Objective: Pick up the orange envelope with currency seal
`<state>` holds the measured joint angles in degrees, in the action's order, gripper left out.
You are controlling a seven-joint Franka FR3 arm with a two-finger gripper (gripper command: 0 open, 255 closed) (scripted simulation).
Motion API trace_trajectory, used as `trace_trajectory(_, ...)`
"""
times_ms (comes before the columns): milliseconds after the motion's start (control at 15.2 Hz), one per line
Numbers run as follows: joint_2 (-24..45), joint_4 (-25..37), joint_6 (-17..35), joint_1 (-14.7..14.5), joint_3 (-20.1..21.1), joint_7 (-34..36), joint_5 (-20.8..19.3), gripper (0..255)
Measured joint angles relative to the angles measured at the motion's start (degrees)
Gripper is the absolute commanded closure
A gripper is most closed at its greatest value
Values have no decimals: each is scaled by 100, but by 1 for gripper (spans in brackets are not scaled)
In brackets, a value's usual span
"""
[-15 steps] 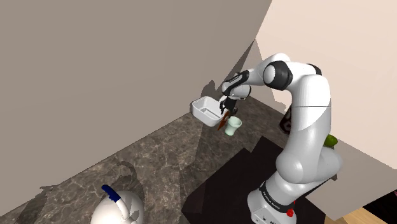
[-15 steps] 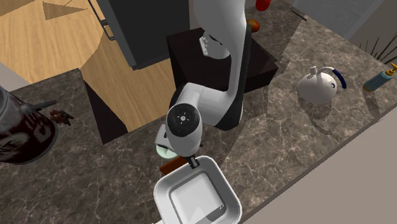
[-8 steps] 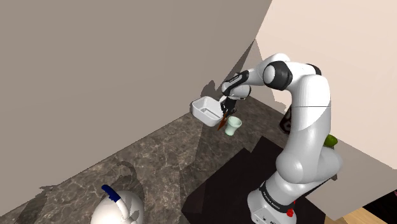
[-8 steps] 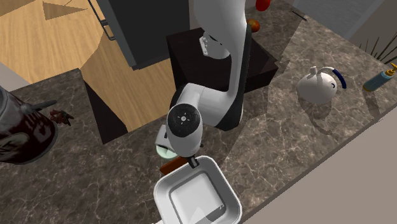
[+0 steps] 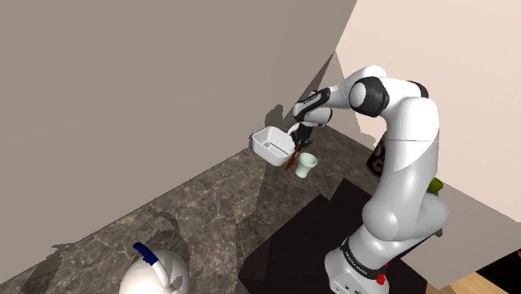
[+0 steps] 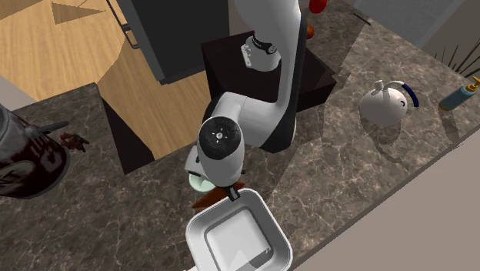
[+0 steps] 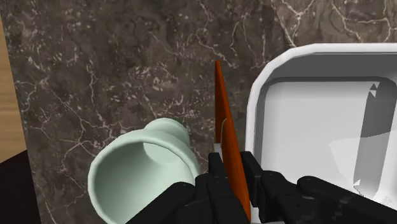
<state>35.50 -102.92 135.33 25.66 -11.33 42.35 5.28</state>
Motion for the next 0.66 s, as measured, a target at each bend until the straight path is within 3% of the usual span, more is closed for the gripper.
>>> trace_trajectory(660, -504, 19, -516, -62, -77, 45, -103, 255)
